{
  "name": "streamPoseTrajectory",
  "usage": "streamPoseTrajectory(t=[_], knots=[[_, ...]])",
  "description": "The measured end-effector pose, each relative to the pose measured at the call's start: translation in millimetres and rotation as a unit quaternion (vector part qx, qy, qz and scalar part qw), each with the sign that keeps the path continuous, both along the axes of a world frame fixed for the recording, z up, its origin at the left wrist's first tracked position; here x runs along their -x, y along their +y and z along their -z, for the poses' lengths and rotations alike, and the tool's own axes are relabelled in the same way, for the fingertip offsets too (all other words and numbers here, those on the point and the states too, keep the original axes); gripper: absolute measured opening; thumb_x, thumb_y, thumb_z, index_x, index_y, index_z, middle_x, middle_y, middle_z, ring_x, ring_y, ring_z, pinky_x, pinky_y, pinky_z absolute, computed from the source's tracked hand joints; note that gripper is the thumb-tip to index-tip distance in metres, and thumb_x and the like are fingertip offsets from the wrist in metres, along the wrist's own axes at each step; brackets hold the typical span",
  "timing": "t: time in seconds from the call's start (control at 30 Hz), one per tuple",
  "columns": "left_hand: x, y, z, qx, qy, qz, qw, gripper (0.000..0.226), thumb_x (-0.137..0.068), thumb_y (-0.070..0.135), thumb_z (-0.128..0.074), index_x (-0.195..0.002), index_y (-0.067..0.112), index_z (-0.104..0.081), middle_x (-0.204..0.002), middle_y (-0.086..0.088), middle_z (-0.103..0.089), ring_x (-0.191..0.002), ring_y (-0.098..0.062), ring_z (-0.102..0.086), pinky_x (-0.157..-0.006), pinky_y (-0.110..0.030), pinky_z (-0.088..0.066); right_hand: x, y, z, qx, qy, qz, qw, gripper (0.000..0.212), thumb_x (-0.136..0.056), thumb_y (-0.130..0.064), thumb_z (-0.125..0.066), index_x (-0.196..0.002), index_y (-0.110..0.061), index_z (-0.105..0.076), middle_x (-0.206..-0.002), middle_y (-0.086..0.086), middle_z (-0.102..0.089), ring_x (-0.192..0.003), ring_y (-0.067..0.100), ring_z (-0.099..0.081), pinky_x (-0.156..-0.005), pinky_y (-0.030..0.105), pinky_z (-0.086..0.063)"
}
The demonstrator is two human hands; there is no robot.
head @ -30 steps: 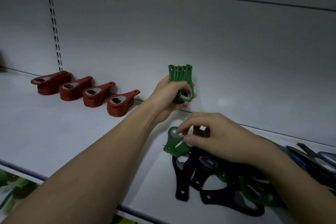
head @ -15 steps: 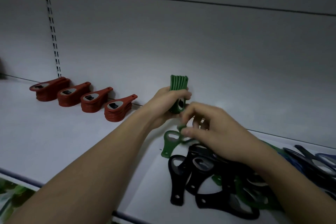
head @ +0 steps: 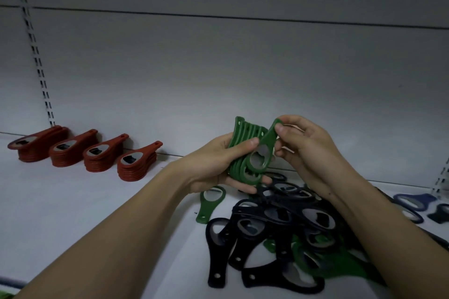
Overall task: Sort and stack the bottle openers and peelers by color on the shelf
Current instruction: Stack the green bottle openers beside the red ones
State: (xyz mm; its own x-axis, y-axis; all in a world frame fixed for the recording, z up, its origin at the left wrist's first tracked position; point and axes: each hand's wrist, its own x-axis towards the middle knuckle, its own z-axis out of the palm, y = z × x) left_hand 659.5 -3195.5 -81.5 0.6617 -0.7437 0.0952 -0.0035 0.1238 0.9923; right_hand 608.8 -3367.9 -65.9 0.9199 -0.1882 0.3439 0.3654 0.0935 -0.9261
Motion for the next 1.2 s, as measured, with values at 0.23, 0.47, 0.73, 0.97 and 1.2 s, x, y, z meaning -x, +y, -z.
streamPoseTrajectory(t=[0.23,0.47,0.73,0.97,1.2], knots=[[-1.7,-6.8,5.9,-0.003,-0.021,-0.015,1.000,0.037,-0.088,0.016,-0.068,-0.123,0.011,-0.059,-0.119,-0.014,-0.067,-0.103,-0.028,-0.070,-0.074,-0.036,-0.060,-5.8,8.2,8.9,0.051,0.013,0.028,0.998,0.023,-0.094,-0.014,-0.063,-0.117,-0.013,-0.060,-0.098,0.009,-0.065,-0.070,0.014,-0.062,-0.067,0.027,-0.054],[-6.6,-4.1,5.2,-0.006,-0.029,-0.020,0.999,0.038,-0.082,0.004,-0.071,-0.120,0.006,-0.065,-0.117,-0.012,-0.069,-0.111,-0.023,-0.068,-0.082,-0.038,-0.059,-5.8,8.4,13.9,0.097,0.012,0.018,0.995,0.024,-0.091,-0.016,-0.068,-0.115,-0.015,-0.063,-0.101,0.006,-0.074,-0.080,0.019,-0.072,-0.071,0.029,-0.056],[-5.4,-5.1,6.6,-0.058,-0.124,-0.051,0.989,0.034,-0.081,0.002,-0.076,-0.114,0.006,-0.068,-0.113,-0.013,-0.070,-0.098,-0.024,-0.072,-0.076,-0.032,-0.059,-1.9,8.0,13.0,0.139,-0.024,0.009,0.990,0.027,-0.090,-0.022,-0.070,-0.115,-0.030,-0.066,-0.100,0.004,-0.075,-0.089,0.020,-0.073,-0.073,0.032,-0.060],[1.7,-6.4,2.7,-0.028,-0.127,-0.050,0.990,0.037,-0.082,-0.002,-0.075,-0.117,0.005,-0.065,-0.102,-0.006,-0.071,-0.090,-0.022,-0.073,-0.079,-0.036,-0.060,2.1,7.7,7.5,0.208,-0.099,0.045,0.972,0.024,-0.087,-0.016,-0.071,-0.107,-0.027,-0.073,-0.103,-0.001,-0.072,-0.097,0.012,-0.069,-0.075,0.024,-0.059],[13.3,10.5,-0.4,-0.035,-0.101,-0.060,0.992,0.042,-0.083,-0.003,-0.074,-0.123,-0.001,-0.060,-0.108,-0.009,-0.066,-0.094,-0.025,-0.071,-0.085,-0.044,-0.060,7.9,34.3,0.1,0.256,-0.116,0.089,0.956,0.014,-0.089,-0.019,-0.069,-0.101,-0.026,-0.074,-0.096,-0.012,-0.071,-0.090,0.005,-0.068,-0.077,0.020,-0.057]])
